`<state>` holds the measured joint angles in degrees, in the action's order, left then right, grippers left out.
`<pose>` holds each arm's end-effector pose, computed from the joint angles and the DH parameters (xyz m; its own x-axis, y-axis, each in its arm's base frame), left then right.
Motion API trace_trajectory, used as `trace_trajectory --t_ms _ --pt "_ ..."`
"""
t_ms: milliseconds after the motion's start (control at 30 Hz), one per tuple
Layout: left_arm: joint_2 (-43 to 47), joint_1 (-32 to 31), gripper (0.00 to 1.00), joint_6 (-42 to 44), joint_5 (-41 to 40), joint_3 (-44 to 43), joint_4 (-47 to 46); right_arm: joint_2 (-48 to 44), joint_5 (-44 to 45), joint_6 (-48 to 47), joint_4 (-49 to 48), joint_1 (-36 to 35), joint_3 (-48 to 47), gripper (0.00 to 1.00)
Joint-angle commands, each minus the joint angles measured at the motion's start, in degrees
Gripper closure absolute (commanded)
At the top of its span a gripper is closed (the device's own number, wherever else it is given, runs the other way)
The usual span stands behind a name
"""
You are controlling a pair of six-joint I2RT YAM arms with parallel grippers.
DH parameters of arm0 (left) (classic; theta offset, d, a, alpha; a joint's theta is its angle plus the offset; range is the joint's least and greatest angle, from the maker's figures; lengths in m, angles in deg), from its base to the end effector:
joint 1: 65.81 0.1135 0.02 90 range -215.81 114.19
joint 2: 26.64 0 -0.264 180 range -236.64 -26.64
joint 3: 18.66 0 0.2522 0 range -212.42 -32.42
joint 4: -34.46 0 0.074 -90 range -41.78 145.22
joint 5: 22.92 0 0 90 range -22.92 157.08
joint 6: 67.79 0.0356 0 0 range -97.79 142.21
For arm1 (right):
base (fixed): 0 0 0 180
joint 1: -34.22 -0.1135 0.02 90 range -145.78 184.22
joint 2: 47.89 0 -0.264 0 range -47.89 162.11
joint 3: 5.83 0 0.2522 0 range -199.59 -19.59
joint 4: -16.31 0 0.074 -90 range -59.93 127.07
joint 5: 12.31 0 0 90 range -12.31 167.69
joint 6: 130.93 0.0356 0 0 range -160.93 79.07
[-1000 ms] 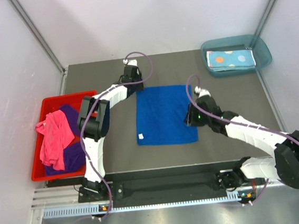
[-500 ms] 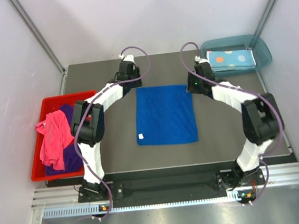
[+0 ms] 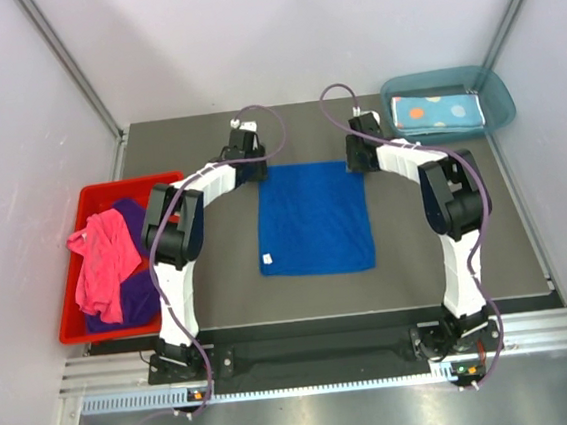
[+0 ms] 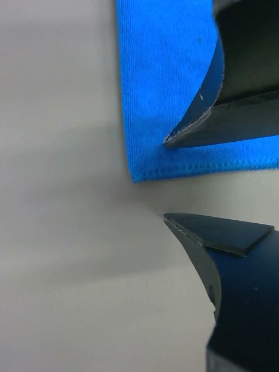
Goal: Fold and stack the towels
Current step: Fold the towel
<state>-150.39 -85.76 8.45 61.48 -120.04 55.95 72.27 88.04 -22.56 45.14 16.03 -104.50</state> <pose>0.4512 -0.1601 0.1612 -0.6977 0.0014 -0.7164 0.1107 0.9882 -0.1058 0.4361 0.1366 0.1655 -0.7563 0.0778 -0.6495 0.0424 0.9966 0.0700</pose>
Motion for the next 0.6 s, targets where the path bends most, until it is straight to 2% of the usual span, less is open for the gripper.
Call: trace_trajectory --t_ms 0,133,300,567 --pt "-0.7 0.6 0.46 0.8 0.2 0.4 -0.9 0.9 4.9 -1.7 1.6 0.2 -4.1 0.54" --pt "-1.6 0.8 0.46 0.0 1.3 0.4 -1.9 1.5 3.8 -2.1 0.1 0.4 -4.0 0.54" --pt "-1.8 1.0 0.46 -1.7 3.8 1.5 -4.1 1.2 -1.6 -1.9 -3.0 1.8 -2.1 0.57" --pt "-2.9 2.1 0.48 -4.1 7.5 1.7 -5.9 1.2 -8.4 -0.6 -5.8 4.1 -0.7 0.68"
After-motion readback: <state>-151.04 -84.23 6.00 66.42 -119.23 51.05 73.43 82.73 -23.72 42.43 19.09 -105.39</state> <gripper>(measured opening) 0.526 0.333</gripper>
